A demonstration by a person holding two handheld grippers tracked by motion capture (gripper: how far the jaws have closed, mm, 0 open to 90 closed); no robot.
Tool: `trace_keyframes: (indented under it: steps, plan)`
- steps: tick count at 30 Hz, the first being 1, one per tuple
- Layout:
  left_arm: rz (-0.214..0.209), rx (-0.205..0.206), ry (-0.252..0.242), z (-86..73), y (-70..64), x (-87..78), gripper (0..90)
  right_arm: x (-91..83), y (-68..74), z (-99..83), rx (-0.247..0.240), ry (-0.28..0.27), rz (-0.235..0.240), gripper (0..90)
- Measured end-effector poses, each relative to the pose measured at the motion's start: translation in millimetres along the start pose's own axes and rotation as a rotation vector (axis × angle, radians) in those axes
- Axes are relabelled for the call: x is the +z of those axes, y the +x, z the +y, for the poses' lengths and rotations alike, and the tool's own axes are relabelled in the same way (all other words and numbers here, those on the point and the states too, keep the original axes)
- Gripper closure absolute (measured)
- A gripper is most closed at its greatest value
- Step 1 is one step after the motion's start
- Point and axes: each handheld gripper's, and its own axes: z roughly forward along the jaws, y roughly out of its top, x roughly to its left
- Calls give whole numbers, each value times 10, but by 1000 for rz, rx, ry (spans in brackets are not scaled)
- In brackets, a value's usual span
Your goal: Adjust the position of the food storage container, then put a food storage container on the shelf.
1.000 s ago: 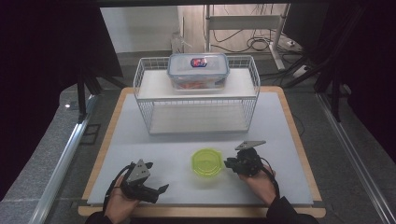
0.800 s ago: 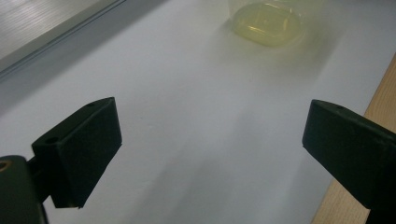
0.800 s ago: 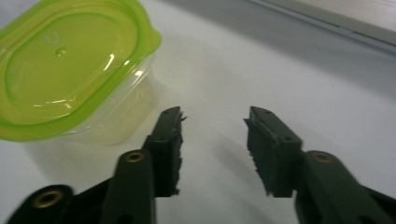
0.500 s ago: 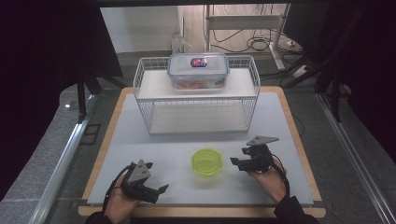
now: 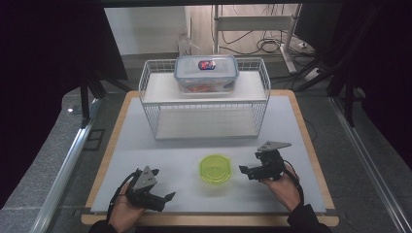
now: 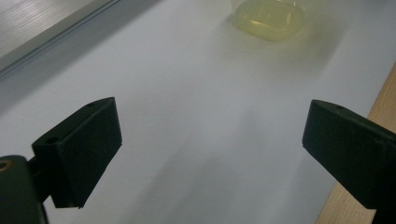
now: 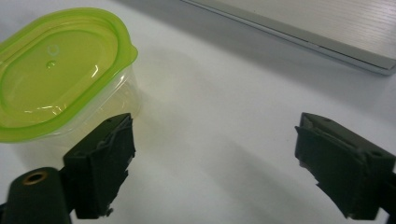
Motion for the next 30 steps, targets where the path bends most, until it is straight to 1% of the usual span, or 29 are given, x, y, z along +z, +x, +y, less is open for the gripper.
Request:
trace_keyframes:
  steps: [5,9,10,12,13,14,16,17,20,21,22,23,24,25,30]
  plan:
    - [0,2,-2,-3,8,-4,46,-19,2,22,3,-16,-7,76]
    - [1,3,-1,-1,5,-3,46,-47,8,40,10,-12,-6,67]
    - [1,3,1,0,3,-1,46,-72,14,56,11,-11,-3,42]
    - [1,3,1,0,3,-1,46,-78,16,63,14,-12,-5,39]
    - [2,3,0,0,5,-1,46,-105,24,88,25,-9,-4,42]
    - [2,3,0,0,5,-1,46,-105,24,88,25,-9,-4,42]
    - [3,0,1,-1,3,2,46,-149,42,127,48,-21,9,98]
    - [3,3,1,0,4,2,46,-163,43,143,60,-28,22,124]
    - [4,4,1,1,1,3,46,-170,45,188,97,-48,88,212]
    - [5,5,1,2,1,2,46,-150,49,200,108,-51,117,212]
    - [6,5,1,2,3,1,46,-131,54,209,114,-48,131,259]
    - [6,4,1,2,3,2,46,-113,56,214,119,-47,143,281]
    - [6,4,1,2,3,2,46,-113,56,214,119,-47,143,281]
    - [6,3,2,1,4,5,46,-46,62,229,140,-39,177,322]
    - [8,7,0,3,4,1,46,58,105,249,235,-7,250,442]
